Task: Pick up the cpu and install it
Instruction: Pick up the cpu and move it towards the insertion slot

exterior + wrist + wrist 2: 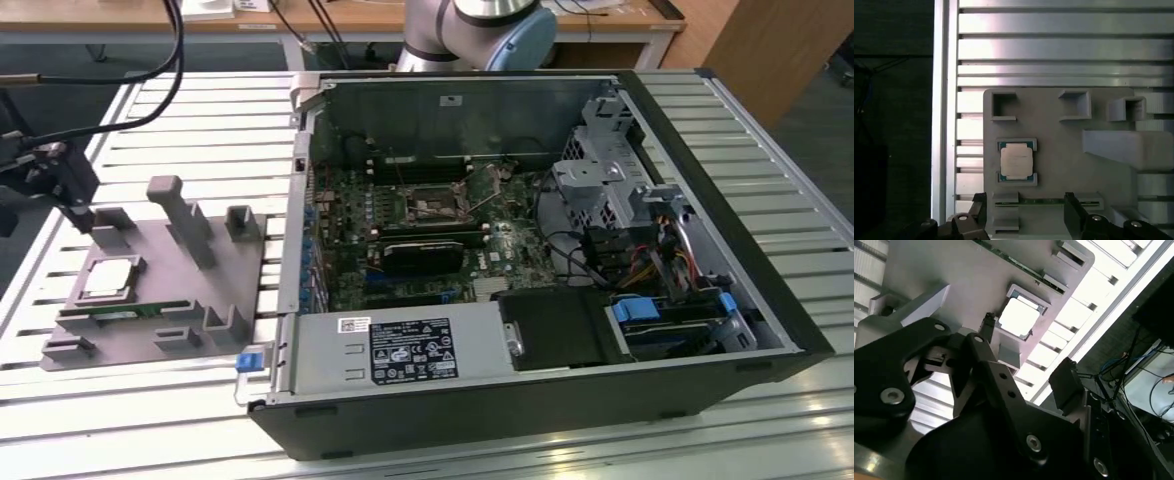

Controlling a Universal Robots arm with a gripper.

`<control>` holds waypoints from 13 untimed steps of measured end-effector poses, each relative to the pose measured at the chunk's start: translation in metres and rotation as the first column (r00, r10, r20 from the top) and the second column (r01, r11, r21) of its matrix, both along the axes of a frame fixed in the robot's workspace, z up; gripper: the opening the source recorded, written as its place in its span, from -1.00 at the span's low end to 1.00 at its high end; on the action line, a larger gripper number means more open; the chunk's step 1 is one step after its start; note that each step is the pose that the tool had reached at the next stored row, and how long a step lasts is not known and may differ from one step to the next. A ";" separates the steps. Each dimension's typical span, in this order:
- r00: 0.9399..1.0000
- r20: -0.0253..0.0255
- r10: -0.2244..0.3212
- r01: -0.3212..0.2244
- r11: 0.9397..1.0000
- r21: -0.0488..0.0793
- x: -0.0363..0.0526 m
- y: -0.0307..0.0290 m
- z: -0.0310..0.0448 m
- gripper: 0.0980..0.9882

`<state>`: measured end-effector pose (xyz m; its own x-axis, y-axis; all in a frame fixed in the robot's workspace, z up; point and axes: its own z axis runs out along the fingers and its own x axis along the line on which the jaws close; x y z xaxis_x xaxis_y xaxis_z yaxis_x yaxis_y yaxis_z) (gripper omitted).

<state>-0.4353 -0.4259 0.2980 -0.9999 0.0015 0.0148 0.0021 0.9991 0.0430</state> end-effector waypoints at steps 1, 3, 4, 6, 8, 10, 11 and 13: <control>1.000 0.000 0.017 -0.017 1.000 0.000 0.0000 0.0000 -0.0019 0.35; 0.999 0.000 0.040 -0.040 0.999 0.000 0.0001 0.0004 -0.0055 0.49; 0.999 0.000 0.044 -0.044 0.999 0.000 0.0001 0.0015 -0.0072 0.49; 0.999 0.000 0.043 -0.043 0.999 0.000 0.0000 0.0078 -0.0110 0.49; 0.999 0.000 0.035 -0.035 0.999 0.000 -0.0001 0.0111 -0.0148 0.49; 0.999 0.000 0.034 -0.034 0.999 0.000 -0.0001 0.0114 -0.0183 0.49; 0.999 0.000 0.033 -0.033 0.999 0.000 -0.0002 0.0114 -0.0202 0.49; 0.999 0.000 0.032 -0.032 0.999 0.000 -0.0004 0.0115 -0.0237 0.49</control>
<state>-0.4357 -0.4144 0.2743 -0.9994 -0.0303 0.0146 -0.0297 0.9986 0.0430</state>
